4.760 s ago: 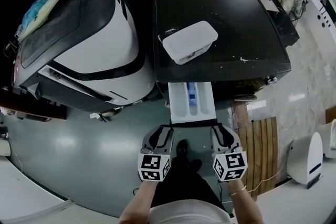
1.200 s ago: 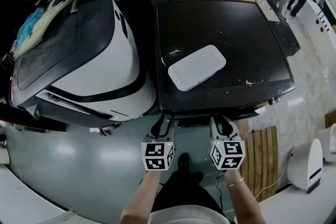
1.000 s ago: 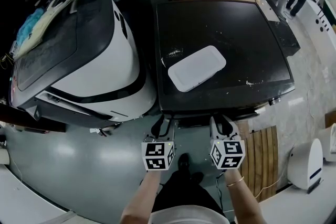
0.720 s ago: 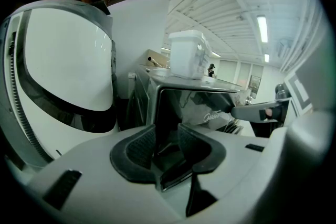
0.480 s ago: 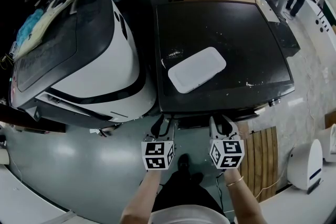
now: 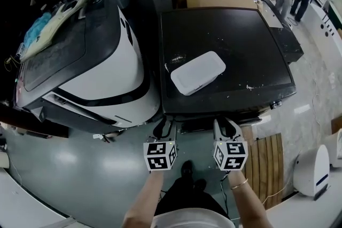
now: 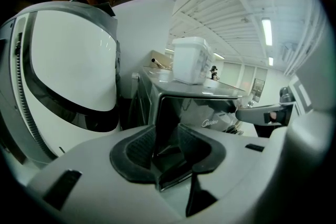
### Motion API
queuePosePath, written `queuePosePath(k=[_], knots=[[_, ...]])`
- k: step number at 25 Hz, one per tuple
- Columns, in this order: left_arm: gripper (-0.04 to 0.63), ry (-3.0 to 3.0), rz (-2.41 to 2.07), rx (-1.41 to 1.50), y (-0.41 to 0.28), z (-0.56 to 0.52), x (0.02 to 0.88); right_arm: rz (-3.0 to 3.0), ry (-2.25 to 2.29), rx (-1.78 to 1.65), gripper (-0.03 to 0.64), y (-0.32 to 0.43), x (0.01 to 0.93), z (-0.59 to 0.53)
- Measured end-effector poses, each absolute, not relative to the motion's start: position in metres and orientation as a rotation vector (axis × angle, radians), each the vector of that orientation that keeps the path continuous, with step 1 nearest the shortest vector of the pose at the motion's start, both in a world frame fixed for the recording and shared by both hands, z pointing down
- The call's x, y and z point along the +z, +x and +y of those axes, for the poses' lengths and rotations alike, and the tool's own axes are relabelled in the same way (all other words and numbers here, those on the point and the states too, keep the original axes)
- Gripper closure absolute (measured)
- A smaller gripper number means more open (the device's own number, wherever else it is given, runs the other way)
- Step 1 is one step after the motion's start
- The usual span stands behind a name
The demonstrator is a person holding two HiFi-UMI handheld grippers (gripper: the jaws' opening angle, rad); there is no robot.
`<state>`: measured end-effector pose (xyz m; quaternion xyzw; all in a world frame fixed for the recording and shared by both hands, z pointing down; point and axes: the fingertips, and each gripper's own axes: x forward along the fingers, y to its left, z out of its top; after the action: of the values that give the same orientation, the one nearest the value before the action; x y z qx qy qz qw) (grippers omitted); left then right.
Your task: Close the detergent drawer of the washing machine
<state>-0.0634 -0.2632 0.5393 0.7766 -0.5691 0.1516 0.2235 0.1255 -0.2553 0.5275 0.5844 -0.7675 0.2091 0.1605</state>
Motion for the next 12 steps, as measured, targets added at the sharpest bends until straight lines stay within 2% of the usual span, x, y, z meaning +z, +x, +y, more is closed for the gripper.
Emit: queuePosePath(k=[12], knots=[[0.541,2.201,-1.656,0.348,-0.065,-0.228,0.49,-2.327,1.684,0.532,0.552,0.132,0.477,-0.219]])
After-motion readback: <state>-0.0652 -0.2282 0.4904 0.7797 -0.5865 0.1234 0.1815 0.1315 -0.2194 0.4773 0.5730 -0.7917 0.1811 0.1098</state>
